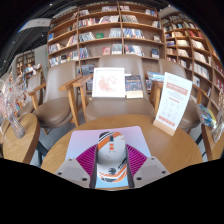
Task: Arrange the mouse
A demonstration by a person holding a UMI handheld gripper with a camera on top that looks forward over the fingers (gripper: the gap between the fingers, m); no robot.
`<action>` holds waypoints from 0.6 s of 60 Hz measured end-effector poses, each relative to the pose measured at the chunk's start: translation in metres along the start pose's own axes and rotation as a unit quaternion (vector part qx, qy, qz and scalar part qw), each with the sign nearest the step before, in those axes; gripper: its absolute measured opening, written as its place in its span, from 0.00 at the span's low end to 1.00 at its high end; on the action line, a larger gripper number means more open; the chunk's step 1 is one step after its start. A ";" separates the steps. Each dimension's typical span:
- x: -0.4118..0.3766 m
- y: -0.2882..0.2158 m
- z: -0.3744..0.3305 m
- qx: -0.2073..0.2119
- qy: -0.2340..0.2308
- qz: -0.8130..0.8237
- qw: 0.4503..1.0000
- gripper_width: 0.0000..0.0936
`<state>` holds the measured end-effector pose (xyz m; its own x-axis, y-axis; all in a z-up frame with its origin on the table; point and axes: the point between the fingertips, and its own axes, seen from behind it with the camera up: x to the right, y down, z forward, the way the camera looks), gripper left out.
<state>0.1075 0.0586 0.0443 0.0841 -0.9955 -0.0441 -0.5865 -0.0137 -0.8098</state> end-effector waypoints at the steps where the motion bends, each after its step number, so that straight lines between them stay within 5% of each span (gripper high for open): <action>1: -0.001 0.004 0.008 -0.006 0.004 -0.002 1.000 0.46; 10: -0.008 0.037 0.046 -0.043 0.020 -0.012 0.999 0.47; 18: -0.006 0.032 0.050 -0.029 0.037 -0.019 0.999 0.55; 24: -0.004 0.027 0.036 -0.026 0.043 -0.008 0.999 0.93; 36: 0.000 0.011 -0.074 0.013 0.052 -0.017 0.998 0.91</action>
<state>0.0417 0.0518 0.0785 0.0186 -0.9988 0.0449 -0.5641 -0.0475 -0.8243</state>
